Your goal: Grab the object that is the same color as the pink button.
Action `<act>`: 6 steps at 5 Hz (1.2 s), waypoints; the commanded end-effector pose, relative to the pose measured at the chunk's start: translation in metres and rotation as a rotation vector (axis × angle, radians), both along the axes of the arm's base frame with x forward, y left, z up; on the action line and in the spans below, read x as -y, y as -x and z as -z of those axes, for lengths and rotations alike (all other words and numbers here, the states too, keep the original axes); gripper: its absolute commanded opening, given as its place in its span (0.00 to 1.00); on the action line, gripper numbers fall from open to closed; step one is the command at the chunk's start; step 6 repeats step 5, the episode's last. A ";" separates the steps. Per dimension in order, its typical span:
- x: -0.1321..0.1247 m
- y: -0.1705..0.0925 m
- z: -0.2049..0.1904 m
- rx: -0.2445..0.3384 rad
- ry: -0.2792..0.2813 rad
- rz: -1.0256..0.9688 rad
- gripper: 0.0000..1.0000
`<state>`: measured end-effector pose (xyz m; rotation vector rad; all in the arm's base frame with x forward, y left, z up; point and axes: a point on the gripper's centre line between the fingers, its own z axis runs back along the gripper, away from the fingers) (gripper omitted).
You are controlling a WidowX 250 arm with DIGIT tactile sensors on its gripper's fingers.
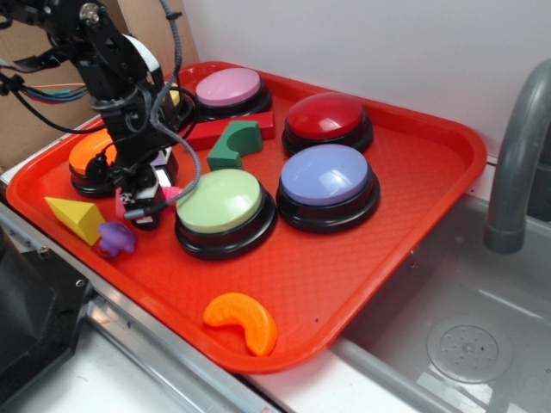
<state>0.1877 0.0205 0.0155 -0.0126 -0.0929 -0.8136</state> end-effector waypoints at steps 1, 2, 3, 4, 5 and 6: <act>-0.006 -0.018 -0.064 0.015 0.083 -0.427 0.00; -0.008 -0.022 -0.094 0.043 0.079 -0.634 0.00; -0.014 -0.025 -0.130 0.073 0.081 -0.867 0.00; -0.011 -0.025 -0.148 0.160 0.069 -0.950 0.00; -0.010 -0.024 -0.150 0.159 0.049 -0.967 0.00; -0.010 -0.024 -0.150 0.159 0.049 -0.967 0.00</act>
